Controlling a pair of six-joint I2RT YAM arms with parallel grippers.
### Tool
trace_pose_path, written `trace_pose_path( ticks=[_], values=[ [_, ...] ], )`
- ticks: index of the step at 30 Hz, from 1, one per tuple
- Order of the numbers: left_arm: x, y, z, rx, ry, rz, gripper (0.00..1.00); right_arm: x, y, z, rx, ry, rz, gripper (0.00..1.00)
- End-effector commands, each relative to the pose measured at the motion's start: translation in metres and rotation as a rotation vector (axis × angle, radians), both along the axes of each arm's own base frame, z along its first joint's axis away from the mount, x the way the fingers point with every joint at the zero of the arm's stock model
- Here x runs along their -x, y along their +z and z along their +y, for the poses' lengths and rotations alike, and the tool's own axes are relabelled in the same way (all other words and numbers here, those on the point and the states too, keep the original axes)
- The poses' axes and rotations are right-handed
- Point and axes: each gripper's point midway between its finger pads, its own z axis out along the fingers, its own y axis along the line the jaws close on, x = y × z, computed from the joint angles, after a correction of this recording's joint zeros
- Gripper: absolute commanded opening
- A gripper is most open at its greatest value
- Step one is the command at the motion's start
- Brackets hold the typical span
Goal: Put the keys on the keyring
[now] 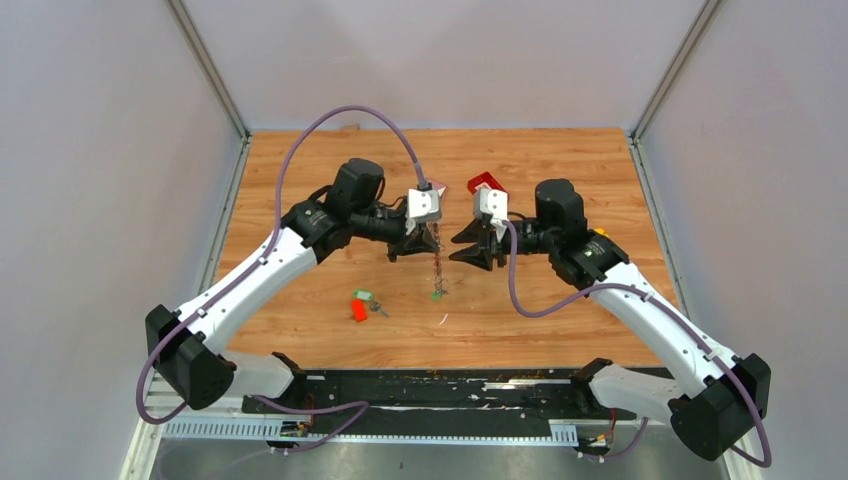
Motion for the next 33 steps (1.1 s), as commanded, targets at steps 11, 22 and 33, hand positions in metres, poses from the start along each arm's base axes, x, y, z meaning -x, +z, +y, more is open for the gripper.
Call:
trace_pose_path(
  ticks=[11,22,33],
  values=[
    [0.022,0.000,-0.005,0.006,-0.056,0.036,0.00,0.011,-0.004,0.005,-0.014,0.094,-0.007,0.34],
    [0.044,0.008,-0.003,0.209,-0.189,-0.219,0.00,0.025,-0.018,0.004,0.018,0.178,0.002,0.31],
    [0.045,-0.018,0.000,0.290,-0.291,-0.402,0.00,0.038,-0.032,-0.001,0.036,0.233,0.010,0.31]
  ],
)
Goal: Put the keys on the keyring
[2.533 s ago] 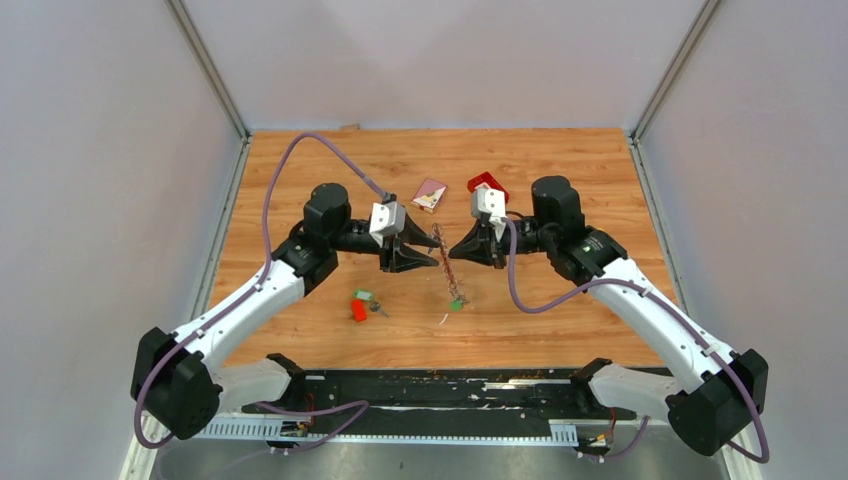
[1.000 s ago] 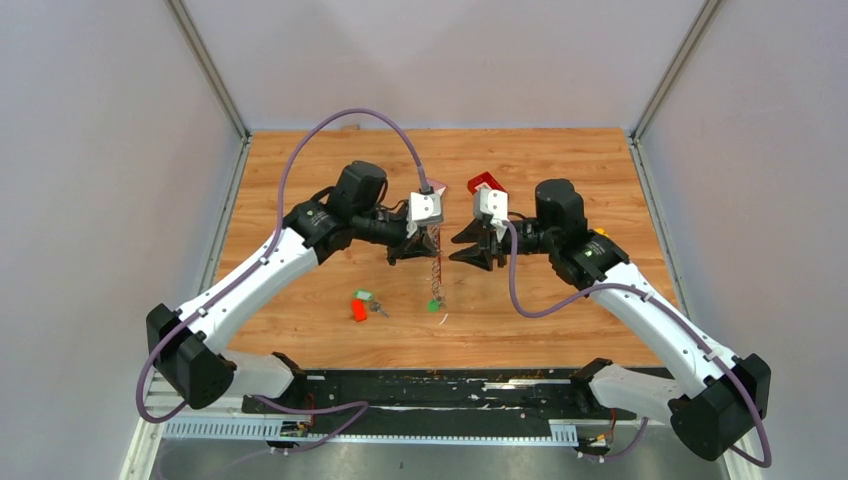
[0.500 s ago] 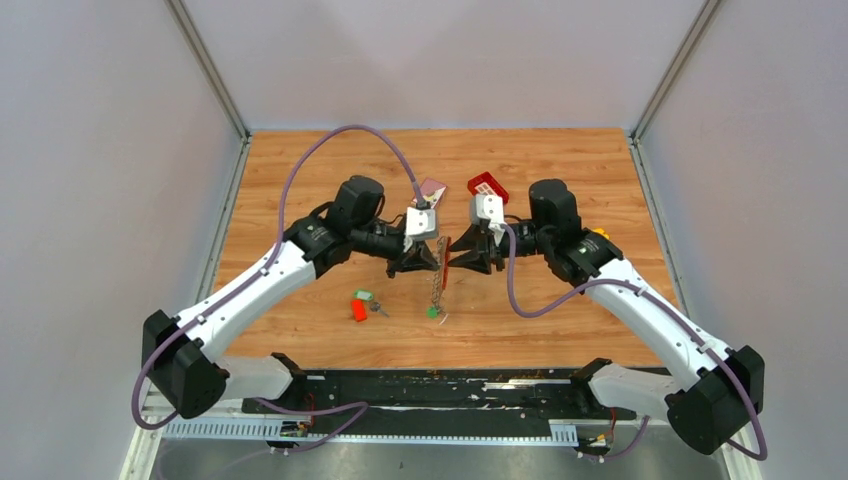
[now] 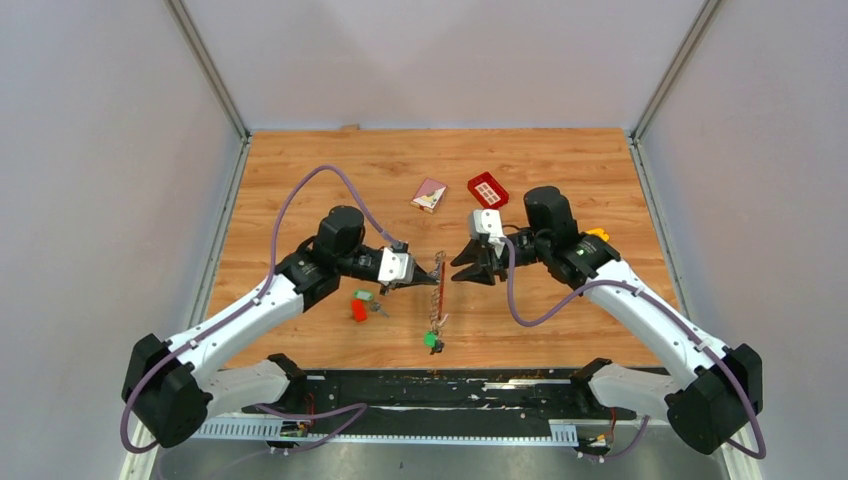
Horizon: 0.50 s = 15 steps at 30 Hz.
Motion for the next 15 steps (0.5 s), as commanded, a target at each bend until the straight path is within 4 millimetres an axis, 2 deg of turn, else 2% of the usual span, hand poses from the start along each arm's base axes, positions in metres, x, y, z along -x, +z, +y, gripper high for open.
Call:
trace_pose_path(
  ticks=[1,7,11,15],
  values=[
    [-0.011,0.025,-0.008,0.157,-0.035,-0.158,0.00,0.014,0.000,0.000,-0.022,0.075,-0.012,0.31],
    [-0.018,0.034,-0.009,0.287,0.015,-0.135,0.00,0.017,-0.002,0.000,-0.028,0.072,-0.021,0.31],
    [-0.015,0.042,-0.010,0.368,0.027,-0.088,0.00,0.013,-0.005,0.003,-0.020,0.054,-0.027,0.30],
    [-0.012,0.043,-0.009,0.395,0.032,-0.042,0.00,0.006,-0.004,0.006,-0.016,0.013,-0.043,0.28]
  ],
)
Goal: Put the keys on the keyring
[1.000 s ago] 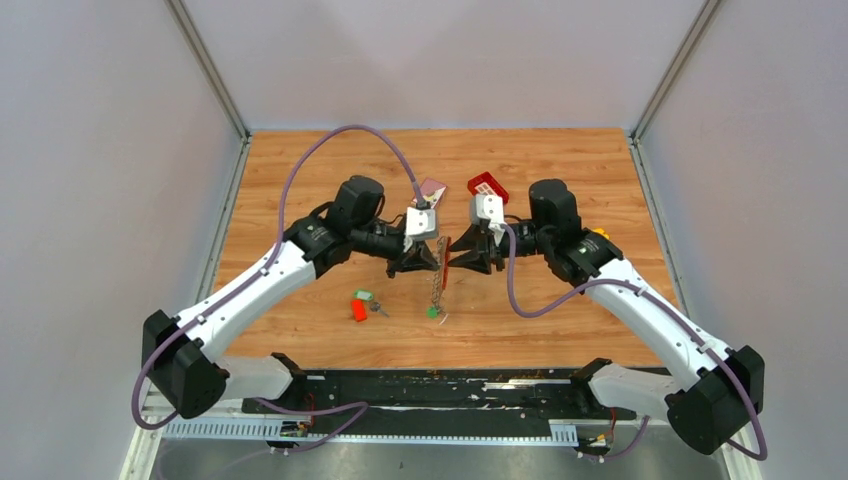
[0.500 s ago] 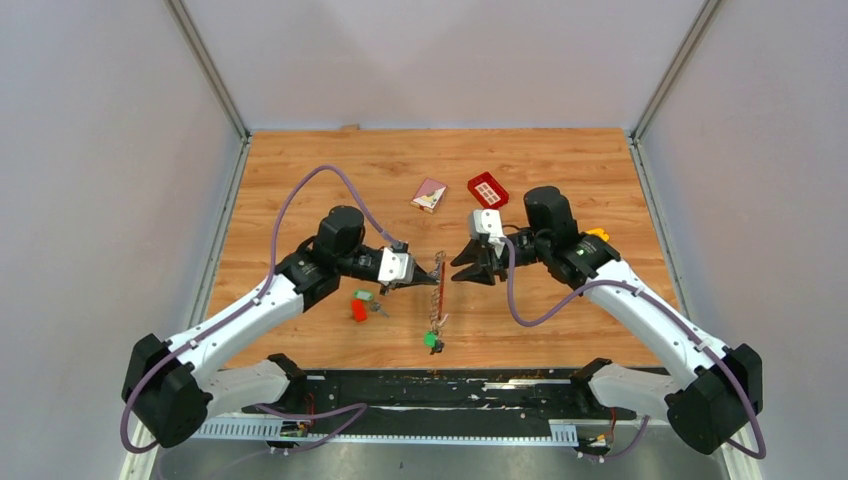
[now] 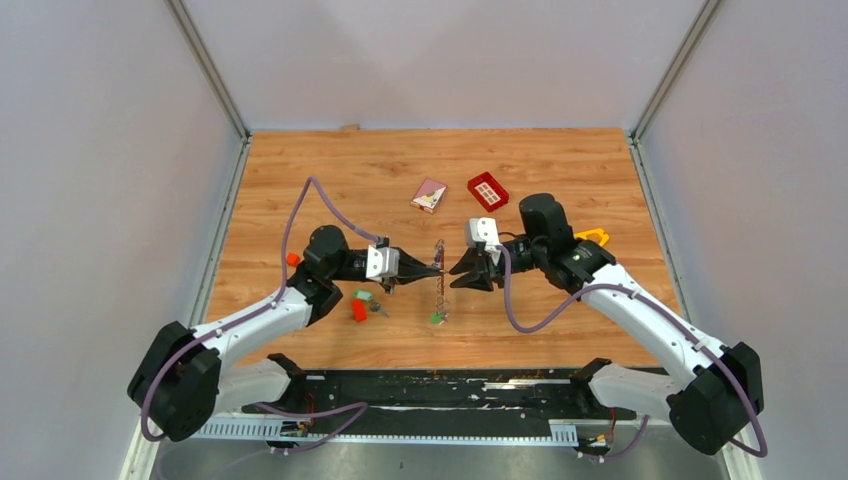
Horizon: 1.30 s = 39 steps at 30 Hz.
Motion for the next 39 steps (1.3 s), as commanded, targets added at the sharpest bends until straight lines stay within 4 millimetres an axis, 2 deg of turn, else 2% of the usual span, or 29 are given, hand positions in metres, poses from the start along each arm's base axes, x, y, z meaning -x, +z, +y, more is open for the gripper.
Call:
trace_pose_path(
  ticks=[1,21,28,33,39],
  values=[
    [0.004,0.039,-0.002,0.134,-0.018,-0.035,0.00,-0.007,0.016,0.006,-0.040,-0.022,-0.076,0.28],
    [0.004,0.027,-0.008,0.146,-0.045,0.110,0.00,-0.006,0.031,0.006,-0.059,-0.036,-0.107,0.23],
    [0.004,0.024,-0.009,0.142,-0.050,0.141,0.00,-0.008,0.034,0.007,-0.065,-0.045,-0.101,0.15],
    [0.003,0.022,-0.010,0.141,-0.053,0.161,0.00,-0.009,0.034,0.008,-0.065,-0.051,-0.104,0.01],
    [0.001,0.018,-0.012,0.133,-0.052,0.185,0.00,-0.013,0.035,0.004,-0.053,-0.070,-0.146,0.00]
  ],
)
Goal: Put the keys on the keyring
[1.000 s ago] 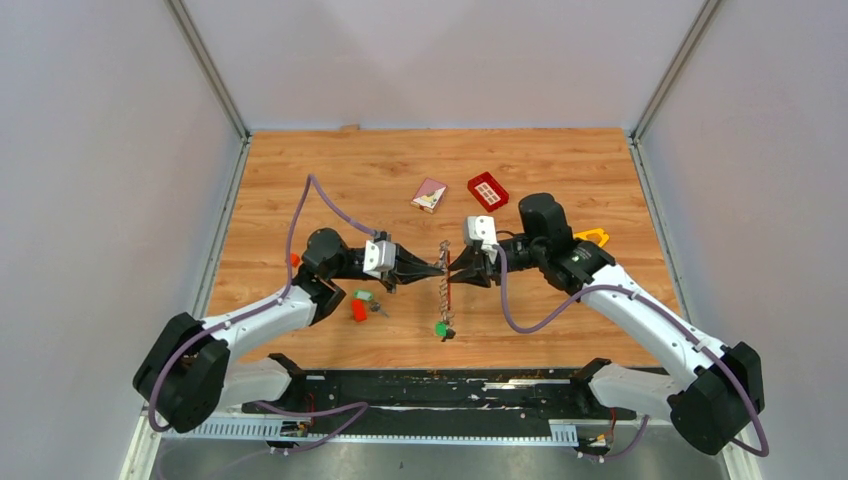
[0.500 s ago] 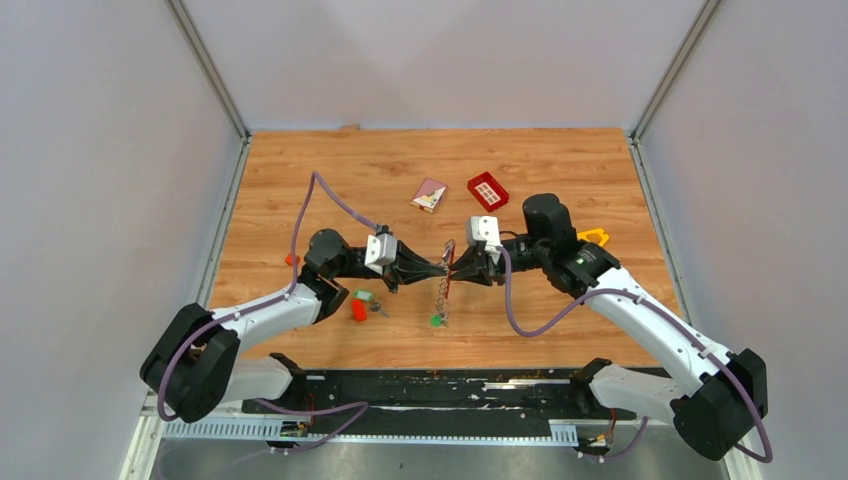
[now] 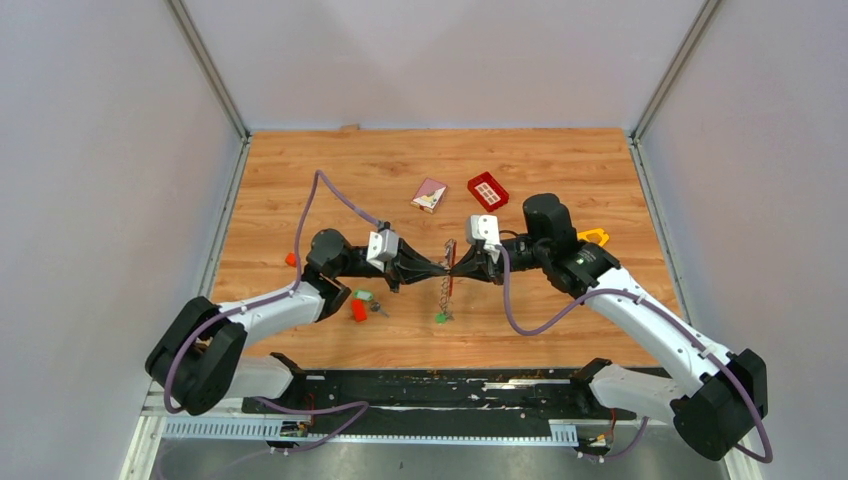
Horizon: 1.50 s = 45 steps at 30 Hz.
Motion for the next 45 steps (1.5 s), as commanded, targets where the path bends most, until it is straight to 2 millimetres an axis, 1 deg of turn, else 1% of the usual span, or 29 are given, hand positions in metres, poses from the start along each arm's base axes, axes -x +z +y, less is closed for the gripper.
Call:
trace_pose_path(
  ticks=[1,3,6,7,9,10,11,13,16,19,22,27,33,36,38,39,42,45],
  values=[
    [-0.001,0.008,-0.001,0.027,0.000,-0.021,0.00,-0.005,0.023,0.001,-0.035,-0.005,-0.105,0.00],
    [-0.002,0.007,-0.002,0.018,-0.004,-0.021,0.06,-0.007,0.022,-0.002,-0.015,-0.017,-0.126,0.00],
    [-0.002,0.003,-0.002,-0.019,-0.017,-0.045,0.20,-0.012,0.017,-0.009,0.035,-0.041,-0.174,0.00],
    [-0.004,0.003,-0.002,-0.040,-0.010,-0.067,0.26,-0.012,0.013,-0.011,0.059,-0.048,-0.189,0.00],
    [-0.012,-0.007,-0.001,-0.120,0.019,-0.104,0.38,-0.013,0.006,-0.015,0.116,-0.062,-0.212,0.00],
    [-0.016,-0.010,0.000,-0.157,0.031,-0.132,0.42,-0.014,0.002,-0.017,0.144,-0.072,-0.221,0.00],
    [-0.021,-0.008,0.000,-0.185,0.043,-0.166,0.44,-0.014,-0.001,-0.018,0.171,-0.077,-0.226,0.00],
    [-0.024,-0.010,0.001,-0.233,0.044,-0.200,0.48,-0.013,-0.008,-0.020,0.219,-0.088,-0.222,0.00],
    [-0.025,-0.015,0.000,-0.278,0.022,-0.221,0.49,-0.013,-0.009,-0.018,0.259,-0.103,-0.213,0.00],
    [-0.021,-0.021,-0.003,-0.315,-0.014,-0.234,0.45,-0.015,-0.006,-0.018,0.282,-0.129,-0.213,0.00],
    [-0.017,-0.025,-0.006,-0.319,-0.042,-0.228,0.40,-0.020,-0.004,-0.018,0.295,-0.160,-0.212,0.00],
    [-0.013,-0.027,-0.007,-0.318,-0.062,-0.224,0.40,-0.028,-0.005,-0.020,0.335,-0.203,-0.208,0.00],
    [-0.021,-0.027,0.000,-0.340,0.017,-0.260,0.43,-0.027,-0.009,-0.020,0.350,-0.203,-0.193,0.00],
    [-0.032,-0.023,0.005,-0.351,0.106,-0.289,0.44,-0.025,-0.013,-0.019,0.355,-0.196,-0.178,0.00],
    [-0.034,-0.018,0.010,-0.351,0.142,-0.304,0.45,-0.024,-0.016,-0.018,0.357,-0.193,-0.163,0.00],
    [-0.030,-0.015,0.011,-0.345,0.133,-0.314,0.45,-0.023,-0.017,-0.018,0.356,-0.190,-0.156,0.00],
    [-0.010,-0.008,0.012,-0.313,0.045,-0.321,0.47,-0.021,-0.018,-0.016,0.349,-0.182,-0.137,0.00],
    [0.006,-0.010,0.013,-0.320,-0.033,-0.274,0.45,-0.021,-0.018,-0.014,0.347,-0.181,-0.119,0.00]
  ],
)
